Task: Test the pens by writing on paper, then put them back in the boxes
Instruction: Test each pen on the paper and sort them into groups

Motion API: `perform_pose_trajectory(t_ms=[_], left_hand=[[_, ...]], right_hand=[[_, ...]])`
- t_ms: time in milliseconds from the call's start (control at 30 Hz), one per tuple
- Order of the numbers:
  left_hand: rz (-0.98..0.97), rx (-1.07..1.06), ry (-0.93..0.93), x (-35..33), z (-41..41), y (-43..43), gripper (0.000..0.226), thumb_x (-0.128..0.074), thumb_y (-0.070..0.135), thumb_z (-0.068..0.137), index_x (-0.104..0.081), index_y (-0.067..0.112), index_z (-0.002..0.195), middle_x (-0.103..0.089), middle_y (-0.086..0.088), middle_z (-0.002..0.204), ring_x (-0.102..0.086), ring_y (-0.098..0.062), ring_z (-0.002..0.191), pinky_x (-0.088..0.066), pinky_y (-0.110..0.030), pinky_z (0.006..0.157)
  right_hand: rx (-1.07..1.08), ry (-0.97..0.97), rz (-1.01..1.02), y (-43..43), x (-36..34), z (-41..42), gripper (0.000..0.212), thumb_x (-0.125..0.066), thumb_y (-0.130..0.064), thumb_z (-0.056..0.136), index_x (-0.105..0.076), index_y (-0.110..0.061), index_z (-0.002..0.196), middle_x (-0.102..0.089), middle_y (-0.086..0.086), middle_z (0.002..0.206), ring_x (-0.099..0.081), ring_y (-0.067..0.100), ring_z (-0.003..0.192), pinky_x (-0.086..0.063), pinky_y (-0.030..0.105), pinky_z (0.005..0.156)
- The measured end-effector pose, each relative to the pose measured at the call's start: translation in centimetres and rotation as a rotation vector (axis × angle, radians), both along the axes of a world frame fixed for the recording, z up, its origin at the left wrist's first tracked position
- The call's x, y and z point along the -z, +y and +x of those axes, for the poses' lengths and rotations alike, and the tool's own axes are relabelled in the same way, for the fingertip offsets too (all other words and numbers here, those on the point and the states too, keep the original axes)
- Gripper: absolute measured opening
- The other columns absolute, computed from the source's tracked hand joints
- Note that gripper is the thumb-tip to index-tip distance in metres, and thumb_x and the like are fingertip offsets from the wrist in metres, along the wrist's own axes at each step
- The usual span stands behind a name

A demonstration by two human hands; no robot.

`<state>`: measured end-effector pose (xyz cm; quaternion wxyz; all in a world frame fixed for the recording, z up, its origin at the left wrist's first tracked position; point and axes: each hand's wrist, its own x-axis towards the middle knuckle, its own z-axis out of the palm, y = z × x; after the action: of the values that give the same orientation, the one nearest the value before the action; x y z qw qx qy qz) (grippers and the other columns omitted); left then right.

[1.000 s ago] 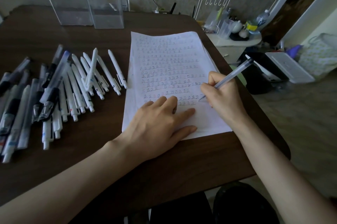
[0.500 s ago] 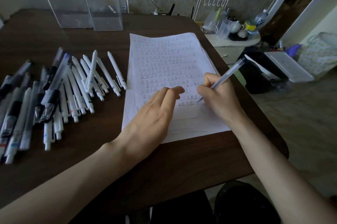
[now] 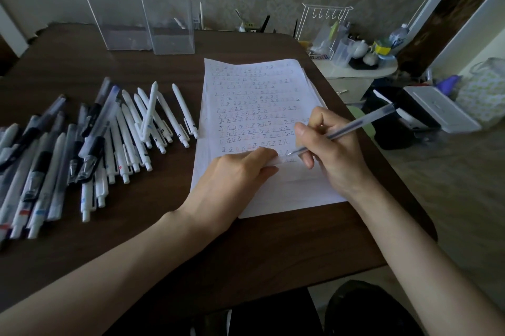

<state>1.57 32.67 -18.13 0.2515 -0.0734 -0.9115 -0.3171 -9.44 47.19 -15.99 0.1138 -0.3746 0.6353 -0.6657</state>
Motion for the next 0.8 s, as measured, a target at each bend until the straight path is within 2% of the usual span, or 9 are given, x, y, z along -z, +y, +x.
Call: perform_pose_trajectory(t_ms=[133, 267, 433, 533, 633, 700, 733, 800], left_hand=[[-0.018, 0.044, 0.054, -0.3, 0.2, 0.0, 0.028, -0.048, 0.033, 0.089, -0.063, 0.011, 0.097, -0.068, -0.004, 0.080, -0.066, -0.023, 0.070, -0.054, -0.037, 0.057], [-0.007, 0.067, 0.069, -0.5, 0.2, 0.1, 0.031, -0.047, 0.030, 0.092, -0.065, 0.005, 0.093, -0.065, -0.004, 0.074, -0.063, -0.020, 0.065, -0.051, -0.037, 0.054], [0.137, 0.130, 0.038, -1.7, 0.2, 1.7, 0.027, -0.050, 0.023, 0.094, -0.066, 0.004, 0.085, -0.064, 0.003, 0.072, -0.061, -0.005, 0.068, -0.049, -0.029, 0.062], [0.132, 0.179, 0.059, -2.8, -0.6, 4.6, 0.025, -0.050, 0.020, 0.093, -0.066, 0.003, 0.082, -0.064, 0.001, 0.070, -0.061, -0.006, 0.064, -0.048, -0.028, 0.059], [0.028, 0.227, 0.047, -2.9, -1.5, 7.9, 0.027, -0.048, 0.026, 0.093, -0.066, 0.008, 0.085, -0.063, -0.001, 0.069, -0.061, -0.014, 0.062, -0.048, -0.036, 0.054], [-0.081, 0.320, 0.009, -2.8, -1.9, 10.7, 0.028, -0.045, 0.035, 0.093, -0.066, 0.017, 0.092, -0.062, 0.000, 0.074, -0.061, -0.020, 0.066, -0.048, -0.034, 0.052], [-0.151, 0.378, 0.009, -2.5, -2.0, 12.1, 0.028, -0.045, 0.038, 0.093, -0.066, 0.020, 0.098, -0.064, -0.001, 0.082, -0.062, -0.020, 0.073, -0.049, -0.032, 0.056], [-0.322, 0.464, -0.017, -1.6, -2.5, 14.4, 0.042, -0.042, 0.047, 0.093, -0.062, 0.018, 0.117, -0.061, -0.007, 0.112, -0.059, -0.024, 0.101, -0.050, -0.037, 0.079]], right_hand=[[-0.035, 0.012, 0.094, -0.4, 0.1, 0.5, 0.033, -0.063, -0.010, 0.087, -0.044, -0.012, 0.060, -0.048, -0.007, 0.042, -0.043, 0.006, 0.037, -0.038, 0.016, 0.046], [-0.005, -0.062, 0.031, -1.1, -0.2, 0.9, 0.037, -0.059, -0.006, 0.083, -0.037, -0.015, 0.055, -0.036, -0.012, 0.039, -0.030, 0.002, 0.032, -0.028, 0.012, 0.037], [0.252, -0.036, -0.022, -0.7, -0.9, 2.3, 0.038, -0.059, -0.010, 0.080, -0.033, -0.015, 0.052, -0.030, -0.009, 0.041, -0.028, 0.002, 0.035, -0.028, 0.013, 0.039], [0.396, -0.023, -0.043, 2.3, -1.7, 3.0, 0.040, -0.062, -0.016, 0.078, -0.032, -0.015, 0.052, -0.029, -0.003, 0.045, -0.030, 0.006, 0.040, -0.028, 0.016, 0.040], [0.489, 0.018, 0.029, 6.4, -2.0, 3.9, 0.041, -0.058, -0.026, 0.078, -0.027, -0.014, 0.055, -0.027, 0.009, 0.050, -0.031, 0.013, 0.044, -0.028, 0.021, 0.043], [0.515, 0.015, 0.156, 10.0, -1.9, 4.8, 0.045, -0.061, -0.020, 0.085, -0.027, -0.014, 0.056, -0.027, 0.004, 0.046, -0.030, 0.009, 0.041, -0.026, 0.018, 0.043], [0.512, -0.018, 0.198, 12.0, -1.8, 5.5, 0.046, -0.063, -0.018, 0.089, -0.030, -0.015, 0.056, -0.029, 0.000, 0.043, -0.031, 0.008, 0.039, -0.027, 0.017, 0.042], [0.527, -0.089, 0.243, 16.5, -1.5, 6.9, 0.040, -0.062, -0.022, 0.087, -0.037, -0.014, 0.057, -0.039, -0.002, 0.039, -0.037, 0.010, 0.037, -0.031, 0.018, 0.043]])
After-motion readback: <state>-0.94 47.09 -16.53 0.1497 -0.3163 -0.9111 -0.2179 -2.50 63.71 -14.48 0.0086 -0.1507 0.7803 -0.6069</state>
